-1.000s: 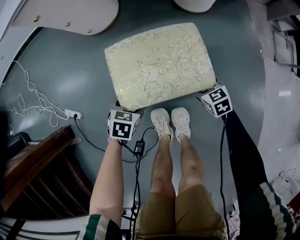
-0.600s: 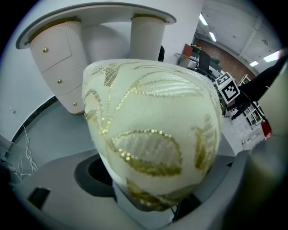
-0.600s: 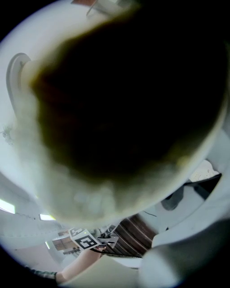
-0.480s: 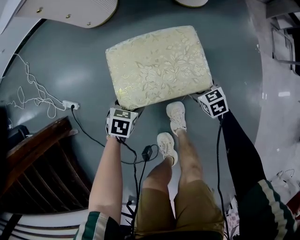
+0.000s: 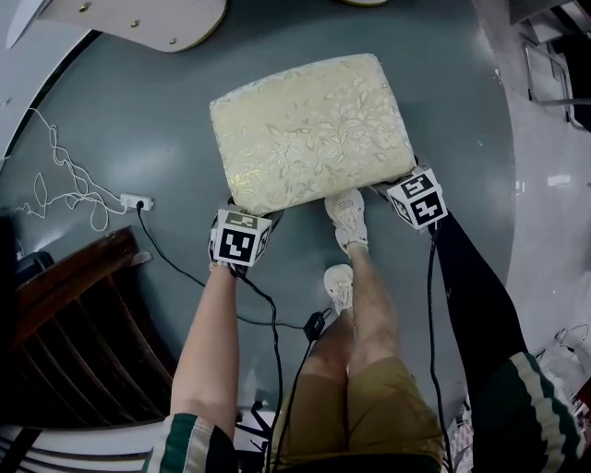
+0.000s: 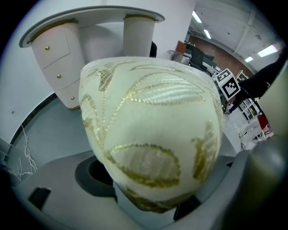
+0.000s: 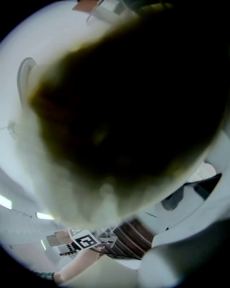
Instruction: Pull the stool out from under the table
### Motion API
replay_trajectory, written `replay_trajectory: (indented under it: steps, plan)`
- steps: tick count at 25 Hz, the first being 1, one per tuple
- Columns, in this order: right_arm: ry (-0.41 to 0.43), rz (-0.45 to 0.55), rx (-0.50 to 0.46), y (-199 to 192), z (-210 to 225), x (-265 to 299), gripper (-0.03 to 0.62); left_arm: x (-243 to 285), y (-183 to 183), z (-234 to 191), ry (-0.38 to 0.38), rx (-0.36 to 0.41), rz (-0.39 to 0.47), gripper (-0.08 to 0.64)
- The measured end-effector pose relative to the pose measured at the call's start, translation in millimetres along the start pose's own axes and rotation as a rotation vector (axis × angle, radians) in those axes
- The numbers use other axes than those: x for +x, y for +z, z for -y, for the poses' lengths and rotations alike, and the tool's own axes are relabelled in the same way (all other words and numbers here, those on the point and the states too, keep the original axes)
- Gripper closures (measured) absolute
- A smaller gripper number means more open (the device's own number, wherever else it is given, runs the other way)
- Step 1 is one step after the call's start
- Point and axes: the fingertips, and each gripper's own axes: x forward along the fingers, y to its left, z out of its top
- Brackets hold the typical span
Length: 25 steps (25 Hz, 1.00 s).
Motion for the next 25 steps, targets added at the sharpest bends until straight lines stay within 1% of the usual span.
replay_trajectory:
  steps: [5, 9, 12, 15, 19, 22, 25]
  plan:
    - [0.000, -0.003, 0.015, 1, 0, -3, 0.140, -4, 4, -1, 0.000, 0.017, -0.011, 0.152]
    - [0.014, -0.046, 0.042, 10, -6, -19, 0.141, -25, 9, 0, -0.020, 0.011, -0.056, 0.155]
    - [0.030, -0.068, 0.049, -6, -10, -23, 0.141, -22, -2, 13, -0.027, 0.005, -0.082, 0.155]
    - [0.036, -0.058, 0.040, -21, -7, -20, 0.143, -12, -13, 23, -0.016, -0.004, -0.076, 0.156]
    - [0.040, -0.067, 0.014, -4, 2, -8, 0.143, -6, -3, 11, 0.001, -0.038, -0.067, 0.156]
    - [0.055, -0.098, 0.011, -2, -1, -14, 0.144, -12, -8, 14, -0.007, -0.062, -0.101, 0.164]
    - [0.071, -0.122, 0.010, 6, 2, -17, 0.144, -17, -2, 13, -0.014, -0.074, -0.134, 0.166]
